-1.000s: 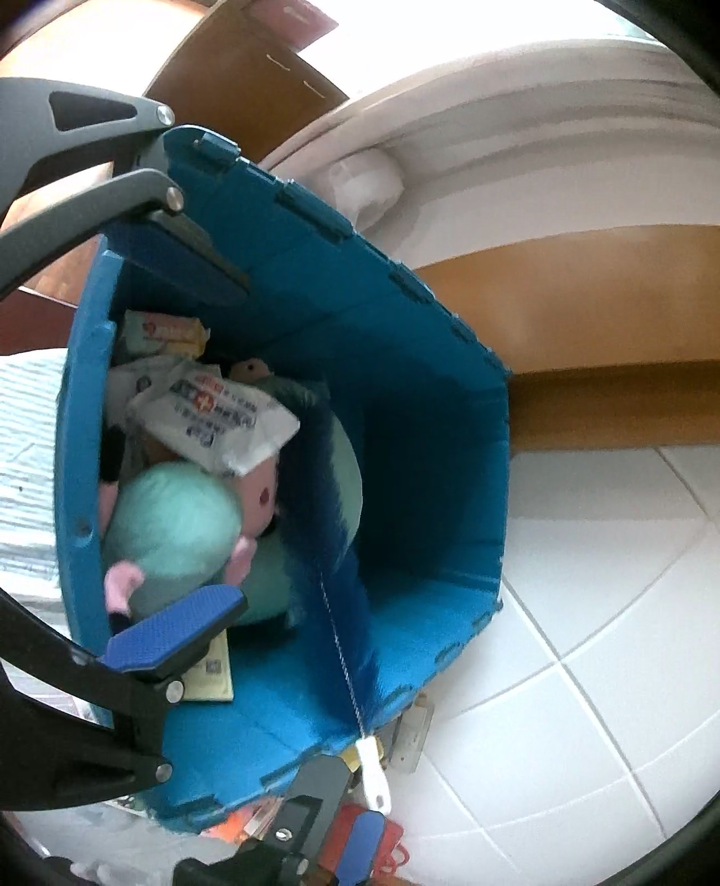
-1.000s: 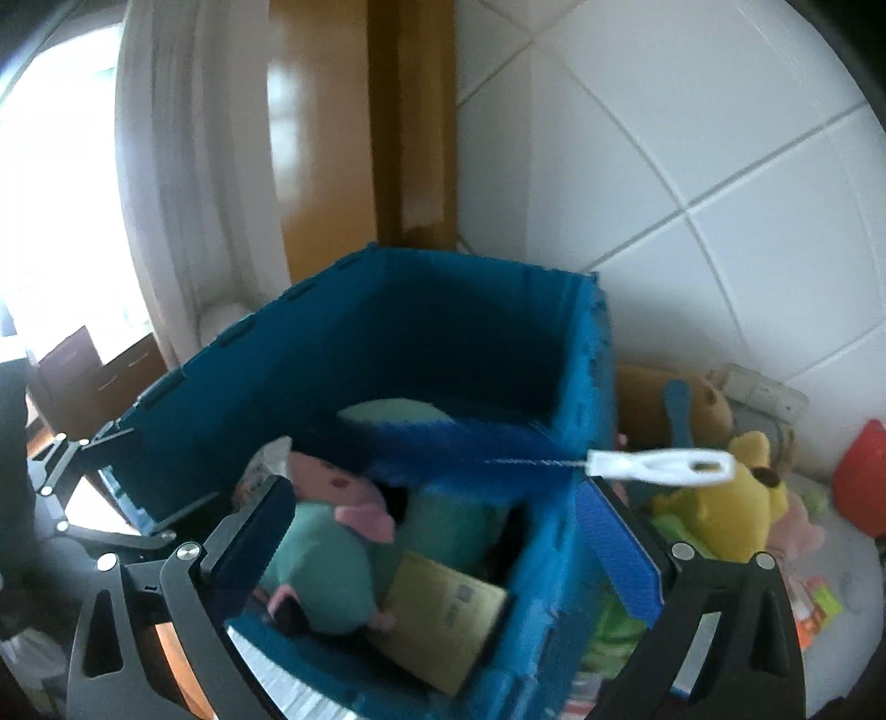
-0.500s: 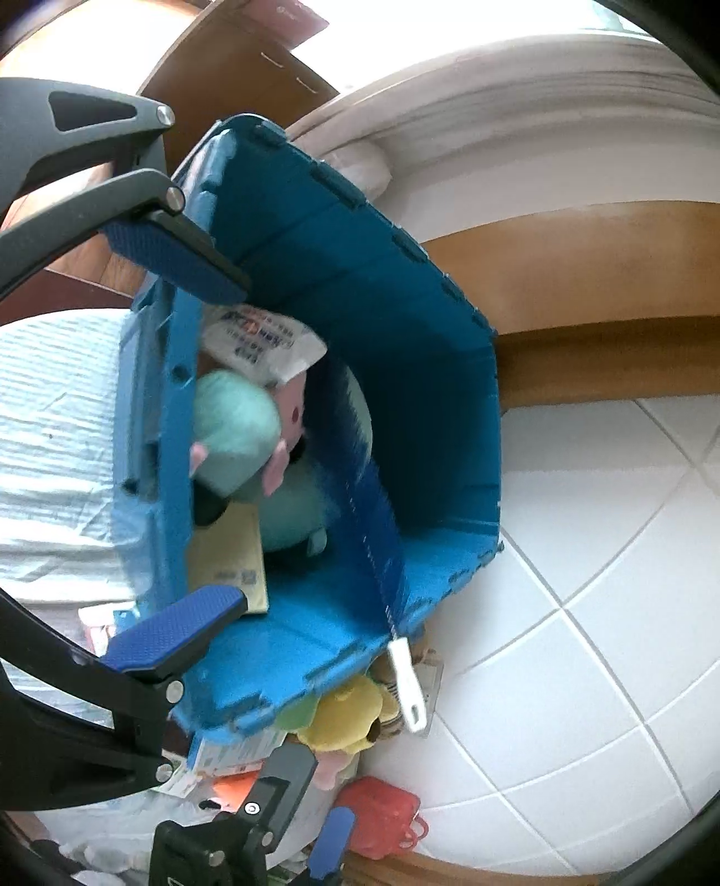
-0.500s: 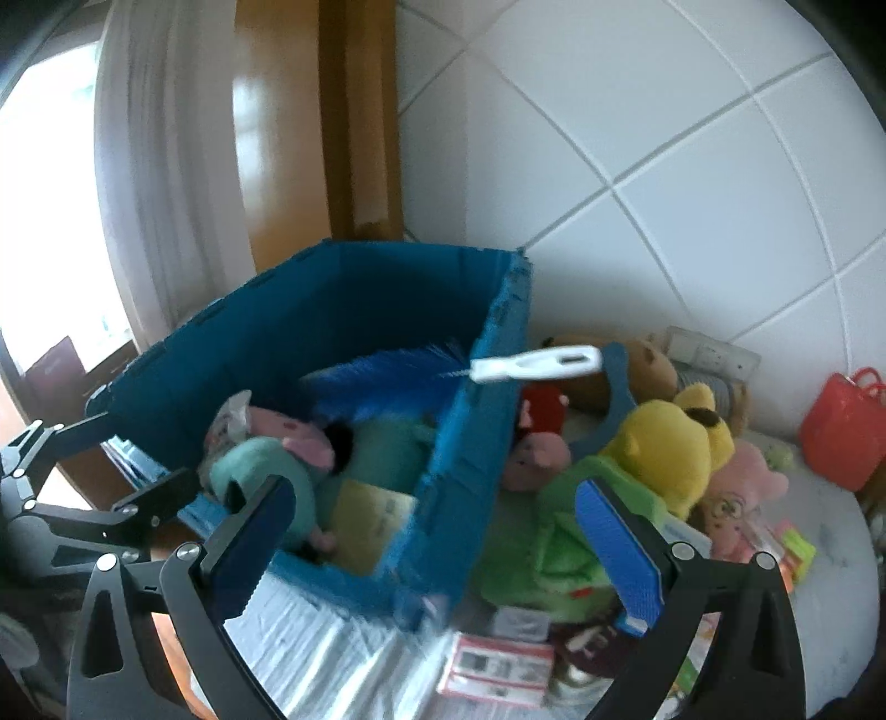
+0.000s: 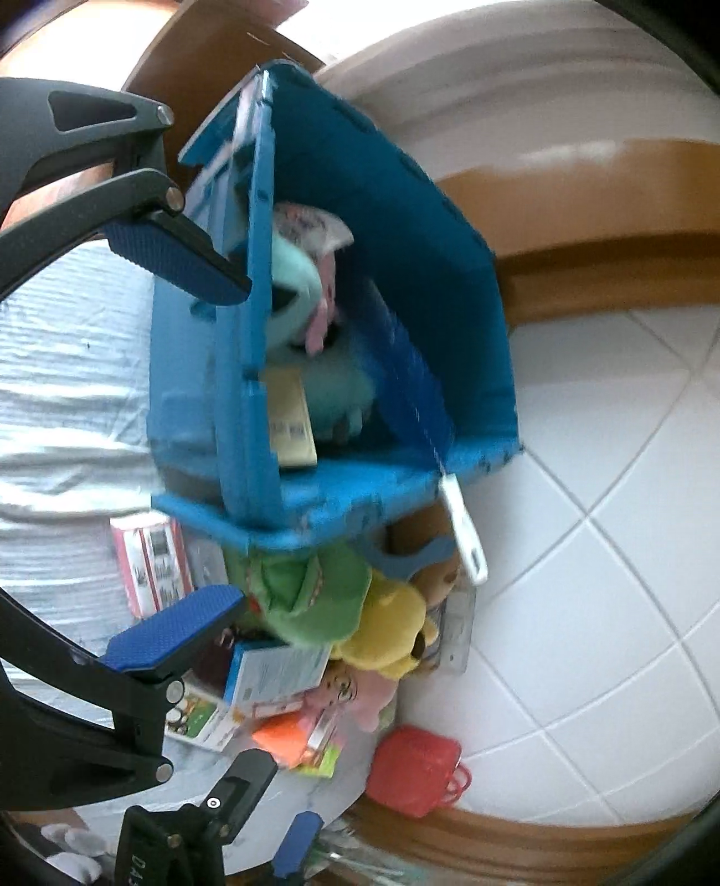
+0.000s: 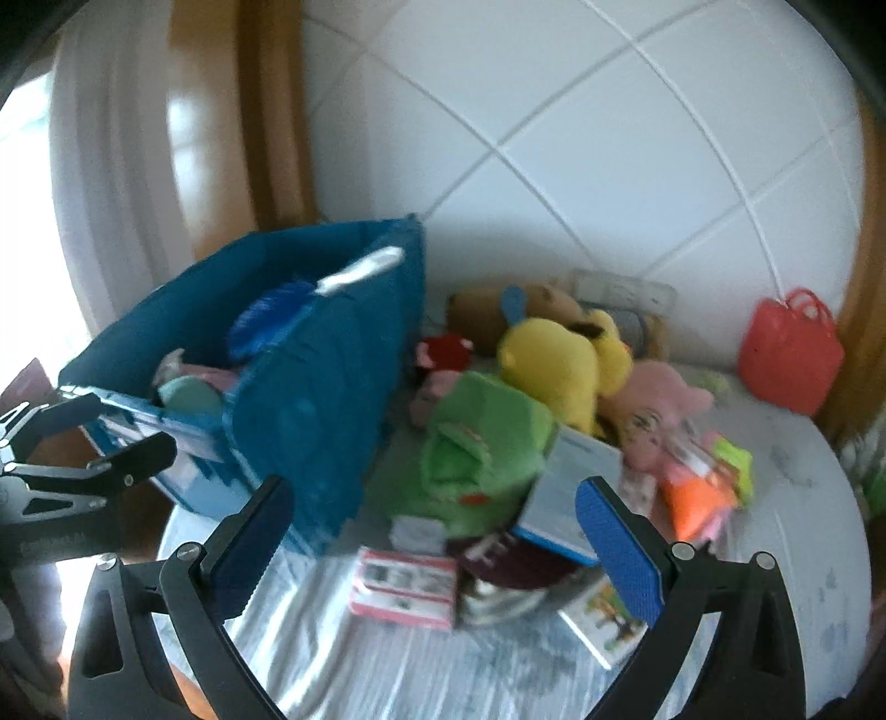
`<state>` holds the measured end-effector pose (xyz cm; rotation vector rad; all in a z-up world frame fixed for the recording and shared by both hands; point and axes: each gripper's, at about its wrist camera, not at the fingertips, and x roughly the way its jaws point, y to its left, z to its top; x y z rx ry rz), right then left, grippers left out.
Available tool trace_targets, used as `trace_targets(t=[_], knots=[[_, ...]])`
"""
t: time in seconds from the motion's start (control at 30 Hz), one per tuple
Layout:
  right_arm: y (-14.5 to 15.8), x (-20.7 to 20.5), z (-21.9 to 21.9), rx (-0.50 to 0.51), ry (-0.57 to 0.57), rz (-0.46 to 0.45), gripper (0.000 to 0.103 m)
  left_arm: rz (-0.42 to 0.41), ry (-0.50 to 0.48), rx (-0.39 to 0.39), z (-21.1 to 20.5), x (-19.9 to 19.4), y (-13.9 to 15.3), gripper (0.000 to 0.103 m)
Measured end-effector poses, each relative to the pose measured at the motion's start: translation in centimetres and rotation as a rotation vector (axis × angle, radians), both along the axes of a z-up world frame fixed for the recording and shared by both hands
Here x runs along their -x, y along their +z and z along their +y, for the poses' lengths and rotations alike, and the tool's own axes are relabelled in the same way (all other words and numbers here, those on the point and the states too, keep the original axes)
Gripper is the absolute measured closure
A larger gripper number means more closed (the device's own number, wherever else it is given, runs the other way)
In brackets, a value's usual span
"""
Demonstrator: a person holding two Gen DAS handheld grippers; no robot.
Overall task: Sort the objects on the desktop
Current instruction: 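Withdraw both tools from the bin back over the table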
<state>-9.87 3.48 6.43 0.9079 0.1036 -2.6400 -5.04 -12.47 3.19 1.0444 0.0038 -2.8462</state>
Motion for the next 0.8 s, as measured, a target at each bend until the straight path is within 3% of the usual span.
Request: trace_targets(t=[0.33, 0.63, 0.8], knots=[[-0.3, -0.1, 9.1, 0.03, -0.247, 0.005, 0.0, 0.05, -0.2, -0.031, 5.6, 2.5, -0.1, 0.0], [-2.8, 2.2, 15.6, 0.038, -0.379, -0.083, 0.0, -0.031, -0.272, -0.028, 9.8, 6.0, -2.7, 0.0], [-4.5, 4.7, 19.3, 0.038, -0.381, -0.127, 0.0, -0.08, -0.206, -0.04, 13.8, 7.7, -4.7, 0.0]])
